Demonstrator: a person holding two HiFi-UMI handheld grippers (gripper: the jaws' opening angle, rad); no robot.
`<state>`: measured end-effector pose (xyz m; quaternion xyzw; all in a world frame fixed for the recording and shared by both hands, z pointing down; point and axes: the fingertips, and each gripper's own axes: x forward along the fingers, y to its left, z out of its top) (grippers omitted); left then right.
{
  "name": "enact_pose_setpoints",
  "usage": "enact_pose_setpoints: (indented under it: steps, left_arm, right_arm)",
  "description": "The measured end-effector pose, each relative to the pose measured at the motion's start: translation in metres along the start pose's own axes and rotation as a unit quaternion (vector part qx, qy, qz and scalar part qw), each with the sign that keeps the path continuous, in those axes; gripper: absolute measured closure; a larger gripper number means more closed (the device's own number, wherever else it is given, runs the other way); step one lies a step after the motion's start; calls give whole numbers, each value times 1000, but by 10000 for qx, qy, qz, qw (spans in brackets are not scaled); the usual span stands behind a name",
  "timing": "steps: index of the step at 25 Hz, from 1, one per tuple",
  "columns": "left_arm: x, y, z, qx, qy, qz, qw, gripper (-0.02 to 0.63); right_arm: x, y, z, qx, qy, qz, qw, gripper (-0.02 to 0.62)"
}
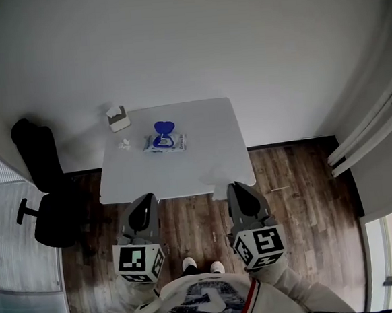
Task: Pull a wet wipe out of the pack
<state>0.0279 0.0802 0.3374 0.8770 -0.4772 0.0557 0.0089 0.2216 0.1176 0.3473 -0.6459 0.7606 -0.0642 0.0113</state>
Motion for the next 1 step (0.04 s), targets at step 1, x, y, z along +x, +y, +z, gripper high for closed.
enact_pose_setpoints:
  steps: [1]
  left_arm:
    - [2, -2, 0, 10, 8, 4, 10000, 601]
  right_arm:
    - [0, -2, -1, 15, 3, 11, 10000, 584]
